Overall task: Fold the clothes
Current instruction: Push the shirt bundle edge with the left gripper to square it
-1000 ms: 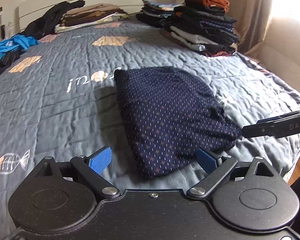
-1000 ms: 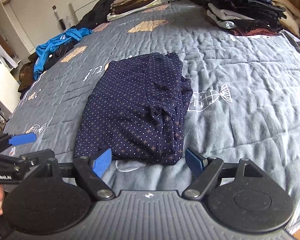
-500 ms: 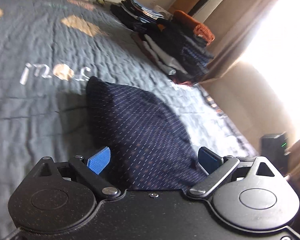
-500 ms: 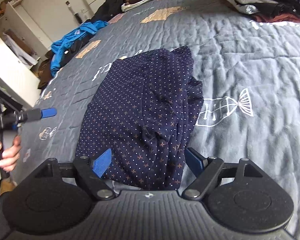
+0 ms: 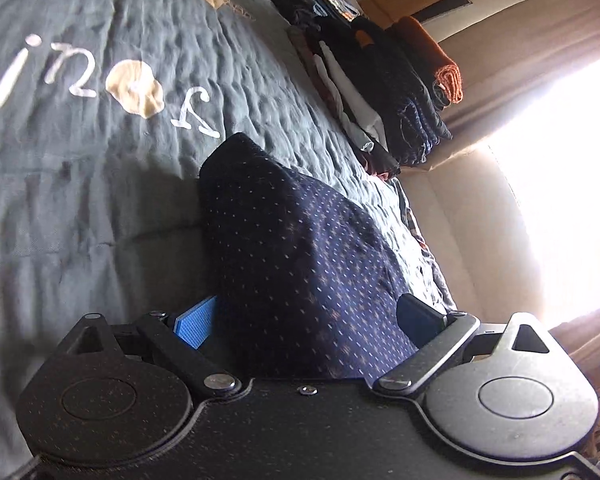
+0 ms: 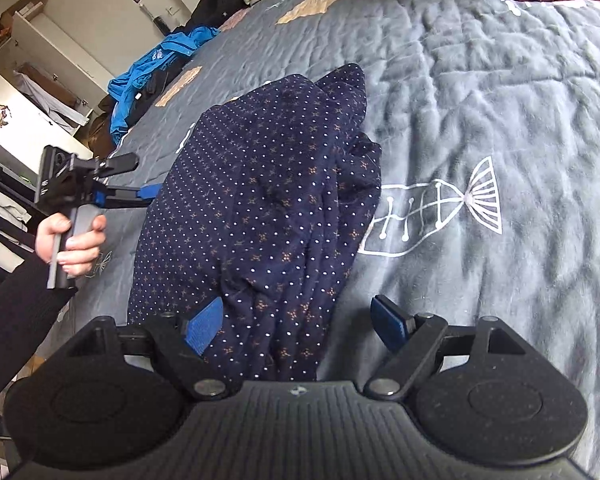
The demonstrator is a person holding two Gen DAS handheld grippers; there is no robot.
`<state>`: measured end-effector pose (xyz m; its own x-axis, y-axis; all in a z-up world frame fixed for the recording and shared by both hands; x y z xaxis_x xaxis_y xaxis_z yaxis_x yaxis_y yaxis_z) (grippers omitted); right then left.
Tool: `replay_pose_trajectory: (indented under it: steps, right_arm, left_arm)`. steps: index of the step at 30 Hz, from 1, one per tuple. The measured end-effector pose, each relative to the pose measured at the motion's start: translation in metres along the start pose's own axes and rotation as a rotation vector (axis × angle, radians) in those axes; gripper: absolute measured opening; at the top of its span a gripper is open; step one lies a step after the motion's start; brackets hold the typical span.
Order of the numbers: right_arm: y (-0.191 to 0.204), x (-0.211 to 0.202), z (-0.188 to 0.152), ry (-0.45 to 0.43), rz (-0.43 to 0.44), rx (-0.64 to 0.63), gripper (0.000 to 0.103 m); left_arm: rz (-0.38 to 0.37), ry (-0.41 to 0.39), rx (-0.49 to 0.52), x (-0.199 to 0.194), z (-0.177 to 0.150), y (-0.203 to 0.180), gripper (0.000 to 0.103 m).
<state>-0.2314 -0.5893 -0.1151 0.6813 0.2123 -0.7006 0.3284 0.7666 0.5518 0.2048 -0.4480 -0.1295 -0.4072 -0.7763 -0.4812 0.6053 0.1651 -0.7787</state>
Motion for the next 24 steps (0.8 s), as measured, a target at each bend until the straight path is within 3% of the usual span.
replay_pose_trajectory:
  steps: [10, 17, 24]
  right_arm:
    - [-0.017, -0.001, 0.006, 0.017, 0.022, 0.009, 0.08]
    - [0.002, -0.009, 0.011, 0.001, -0.131, 0.007, 0.08]
    - [0.025, -0.031, 0.01, -0.073, -0.264, -0.019, 0.08]
  left_arm:
    - [-0.007, 0.037, 0.008, 0.031, 0.012, 0.012, 0.096]
    - [0.053, 0.025, 0.02, 0.025, 0.008, 0.003, 0.096]
    - [0.213, -0.045, 0.114, 0.001, -0.01, -0.04, 0.097]
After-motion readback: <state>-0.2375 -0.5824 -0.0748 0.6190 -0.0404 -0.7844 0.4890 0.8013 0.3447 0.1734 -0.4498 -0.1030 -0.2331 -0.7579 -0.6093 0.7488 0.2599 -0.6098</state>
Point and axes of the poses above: each gripper's, at about its wrist camera, not at the fingertips, and x roughly the way its jaws point, y to its left, z to its top, the point moved 3 cm from there along x, roughly the way its jaws point, and after that the axes turned 1 degree about y, right-handed, at the moved point
